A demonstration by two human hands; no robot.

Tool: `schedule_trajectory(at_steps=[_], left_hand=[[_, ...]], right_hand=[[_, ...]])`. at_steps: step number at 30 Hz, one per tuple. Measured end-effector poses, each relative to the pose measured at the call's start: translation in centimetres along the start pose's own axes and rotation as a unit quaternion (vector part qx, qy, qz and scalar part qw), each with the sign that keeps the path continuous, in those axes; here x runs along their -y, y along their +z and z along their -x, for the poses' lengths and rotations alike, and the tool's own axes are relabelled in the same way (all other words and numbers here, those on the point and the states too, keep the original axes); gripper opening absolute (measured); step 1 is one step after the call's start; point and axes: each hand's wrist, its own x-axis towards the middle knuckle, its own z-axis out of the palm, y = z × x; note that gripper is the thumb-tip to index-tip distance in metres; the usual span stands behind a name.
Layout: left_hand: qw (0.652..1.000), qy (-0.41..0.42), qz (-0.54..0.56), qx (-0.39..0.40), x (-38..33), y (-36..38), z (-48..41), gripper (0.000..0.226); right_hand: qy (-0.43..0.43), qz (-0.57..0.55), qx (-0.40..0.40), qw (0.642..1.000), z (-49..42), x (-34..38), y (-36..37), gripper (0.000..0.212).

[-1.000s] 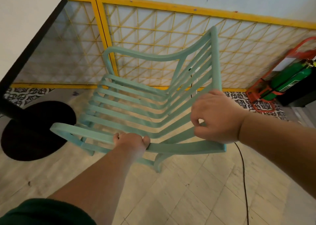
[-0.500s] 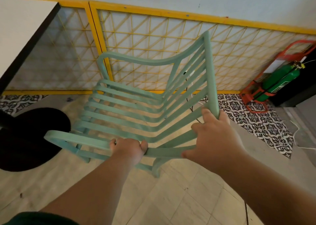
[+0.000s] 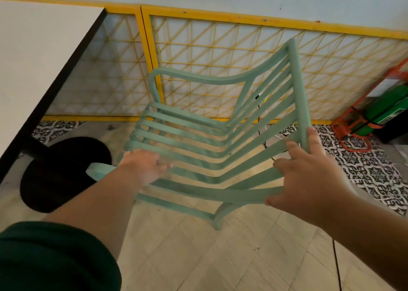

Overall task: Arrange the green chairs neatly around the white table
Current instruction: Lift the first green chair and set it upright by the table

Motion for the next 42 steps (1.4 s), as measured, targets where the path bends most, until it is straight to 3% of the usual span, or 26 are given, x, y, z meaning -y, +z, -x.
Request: schedule_trajectory(at_steps=[2, 4, 7, 9, 12, 17, 26, 37, 40, 42], left_hand=[[0.997, -0.02, -0.025, 0.064, -0.6, 1.7, 0.3, 0.059], [0.999, -0.024, -0.003, 0.03, -1.0, 3.0, 0.4, 0.039], [0.999, -0.005, -0.038, 0.008, -0.9, 3.1, -0.2, 0.027], [0.998, 0.005, -0.059, 0.002, -0.8, 3.2, -0.4, 0.042], [0.996, 0.017, -0.085, -0.012, -1.3, 3.8, -0.5, 0.049], [0.998, -0.02, -0.057, -0.02, -2.7, 4.5, 0.0, 0.063], [0.998, -0.054, -0.012, -0.028, -6.0, 3.9, -0.4, 0.066], [0.998, -0.051, 0.008, -0.027, -6.2, 3.2, -1.6, 0.068], [0.998, -0.029, 0.058, 0.012, -5.7, 2.5, -1.7, 0.069], [0.987, -0.029, 0.158, 0.001, -5.0, 1.6, -0.6, 0.067]], right_hand=[[0.003, -0.002, 0.002, 1.0, -0.3, 0.0, 0.1, 0.092], [0.013, -0.013, 0.002, 1.0, -0.5, 0.0, 0.2, 0.092], [0.007, -0.01, -0.009, 1.0, -0.9, -0.4, 0.6, 0.096], [0.005, -0.006, -0.011, 1.0, -1.3, -0.7, 0.8, 0.098], [0.014, -0.026, -0.017, 0.999, -1.5, -1.0, 0.5, 0.091], [-0.005, 0.031, -0.02, 0.999, -2.6, -2.7, -0.2, 0.092], [-0.005, -0.011, -0.037, 0.999, -6.9, -6.9, -0.2, 0.116], [-0.01, -0.004, -0.046, 0.999, -8.5, -7.7, 0.1, 0.122], [-0.013, -0.008, -0.045, 0.999, -8.7, -7.8, -0.3, 0.123], [-0.013, -0.006, -0.052, 0.999, -8.8, -7.8, -0.3, 0.116]])
